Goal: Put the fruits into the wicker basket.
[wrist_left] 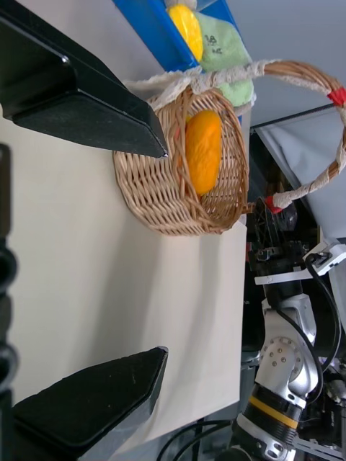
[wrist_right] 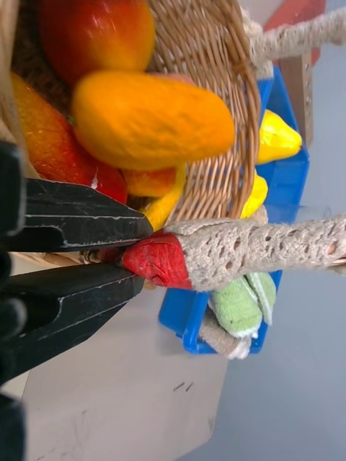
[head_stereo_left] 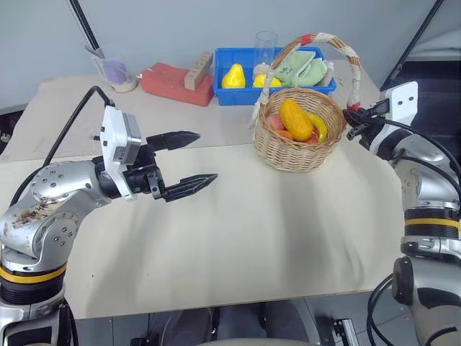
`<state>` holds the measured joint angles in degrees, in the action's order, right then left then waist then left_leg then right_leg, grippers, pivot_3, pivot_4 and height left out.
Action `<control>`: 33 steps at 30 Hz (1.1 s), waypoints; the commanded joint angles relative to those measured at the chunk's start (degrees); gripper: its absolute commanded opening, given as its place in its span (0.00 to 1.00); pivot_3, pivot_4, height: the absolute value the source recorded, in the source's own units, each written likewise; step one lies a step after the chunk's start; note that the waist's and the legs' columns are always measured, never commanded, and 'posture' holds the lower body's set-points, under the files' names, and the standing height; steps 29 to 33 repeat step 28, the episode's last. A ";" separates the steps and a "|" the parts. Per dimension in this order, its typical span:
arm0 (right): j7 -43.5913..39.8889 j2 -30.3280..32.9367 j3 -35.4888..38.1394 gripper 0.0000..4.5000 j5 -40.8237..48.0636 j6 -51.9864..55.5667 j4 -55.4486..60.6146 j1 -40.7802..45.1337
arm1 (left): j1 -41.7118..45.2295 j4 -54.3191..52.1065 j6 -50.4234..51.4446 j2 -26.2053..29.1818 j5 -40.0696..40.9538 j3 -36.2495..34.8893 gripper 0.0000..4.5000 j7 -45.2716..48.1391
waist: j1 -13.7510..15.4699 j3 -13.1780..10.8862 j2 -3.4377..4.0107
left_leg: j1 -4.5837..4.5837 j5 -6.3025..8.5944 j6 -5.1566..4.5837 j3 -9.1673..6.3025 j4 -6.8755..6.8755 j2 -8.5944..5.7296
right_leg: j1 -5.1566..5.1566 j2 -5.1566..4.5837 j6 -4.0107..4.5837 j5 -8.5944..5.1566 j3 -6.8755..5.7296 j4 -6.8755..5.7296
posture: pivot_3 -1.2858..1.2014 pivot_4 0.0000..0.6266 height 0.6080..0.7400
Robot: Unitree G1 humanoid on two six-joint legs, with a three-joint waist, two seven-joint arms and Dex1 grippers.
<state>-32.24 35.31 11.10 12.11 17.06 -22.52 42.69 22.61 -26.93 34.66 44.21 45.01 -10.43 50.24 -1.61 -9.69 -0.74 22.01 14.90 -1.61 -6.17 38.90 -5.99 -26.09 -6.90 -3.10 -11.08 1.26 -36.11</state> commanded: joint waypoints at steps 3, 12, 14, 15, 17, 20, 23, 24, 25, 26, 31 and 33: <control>-0.31 1.45 2.75 0.45 2.00 0.63 2.93 -0.12 | -0.54 -0.42 -1.82 0.26 -1.20 -1.02 1.00 0.15 | 0.40 0.00 0.00 | 0.01 0.00 0.00 0.00 0.02 -0.01 | 0.00 0.00 -0.03 0.02 0.03 0.01 | 0.52 0.24 1.00; -15.44 14.47 4.16 0.98 8.34 12.47 20.77 -14.65 | -14.69 0.16 -0.81 6.29 -7.93 -8.56 1.00 -2.20 | 0.90 0.00 0.01 | 0.04 0.19 -0.32 0.01 0.02 0.01 | -0.02 0.04 -0.05 0.03 0.06 0.07 | 0.52 0.24 1.00; -21.09 18.89 4.83 0.98 10.16 13.25 24.41 -18.73 | -20.32 0.13 -0.11 8.61 -11.98 -11.13 1.00 -3.46 | 0.91 0.00 0.01 | 0.03 0.23 -0.39 0.01 0.00 0.00 | -0.02 0.02 -0.06 0.03 0.07 0.09 | 0.52 0.24 1.00; -23.55 20.77 4.80 0.98 10.84 13.06 25.76 -20.21 | -22.96 0.03 -0.59 9.40 -13.45 -12.44 1.00 -3.53 | 0.86 0.00 0.02 | -0.01 0.25 -0.43 0.02 -0.01 0.02 | -0.01 0.03 -0.06 0.03 0.07 0.07 | 0.52 0.24 1.00; -28.10 24.04 4.22 0.98 12.30 12.95 27.71 -22.12 | -27.41 0.06 -1.59 10.14 -14.39 -15.39 1.00 -2.07 | 0.69 -0.01 0.03 | -0.05 0.28 -0.47 0.06 -0.05 0.06 | 0.00 0.06 -0.05 0.03 0.08 0.10 | 0.52 0.24 1.00; -33.79 28.03 2.89 0.98 13.12 12.64 29.16 -23.28 | -32.65 1.06 -4.57 10.97 -16.79 -18.75 1.00 0.96 | 0.75 -0.01 0.03 | -0.15 0.29 -0.46 0.13 -0.02 0.23 | 0.13 0.18 0.02 0.07 0.06 0.17 | 0.52 0.24 1.00; -36.10 29.51 1.69 0.98 12.54 12.18 28.06 -21.98 | -34.27 1.66 -4.70 10.73 -16.70 -21.15 1.00 1.65 | 1.03 -0.02 0.02 | -0.42 0.31 -0.40 0.18 0.00 0.57 | 0.60 0.40 0.11 0.13 -0.11 0.40 | 0.52 0.24 1.00; -36.65 29.74 1.34 0.98 12.37 12.10 27.64 -21.50 | -34.23 1.69 -4.57 10.63 -16.47 -21.52 1.00 1.69 | 1.23 -0.02 0.03 | -0.57 0.32 -0.38 0.17 -0.01 0.65 | 0.84 0.43 0.12 0.13 -0.25 0.51 | 0.52 0.24 1.00; -36.94 29.78 1.12 0.98 12.20 12.04 27.32 -21.12 | -34.12 1.69 -4.52 10.61 -16.44 -21.59 1.00 1.73 | 1.38 -0.02 0.03 | -0.74 0.35 -0.35 0.17 -0.02 0.72 | 1.04 0.46 0.12 0.12 -0.32 0.61 | 0.52 0.24 1.00; -37.08 29.71 0.93 0.98 12.04 12.04 27.06 -20.74 | -34.05 1.63 -4.21 10.66 -16.41 -21.57 1.00 1.73 | 1.46 -0.02 0.03 | -0.76 0.36 -0.34 0.17 -0.02 0.74 | 1.08 0.46 0.11 0.12 -0.34 0.67 | 0.52 0.24 1.00; -37.10 29.43 0.56 0.98 11.77 12.10 26.70 -20.02 | -33.44 1.96 -4.39 10.38 -16.30 -21.50 1.00 1.79 | 1.49 -0.02 0.03 | -0.75 0.37 -0.35 0.18 -0.02 0.73 | 1.09 0.45 0.12 0.13 -0.34 0.73 | 0.52 0.24 1.00; -37.10 29.43 0.56 0.98 11.77 12.10 26.70 -20.02 | -33.44 1.96 -4.39 10.38 -16.30 -21.50 1.00 1.79 | 1.49 -0.02 0.03 | -0.75 0.37 -0.35 0.18 -0.02 0.73 | 1.09 0.45 0.12 0.13 -0.34 0.73 | 0.52 0.24 1.00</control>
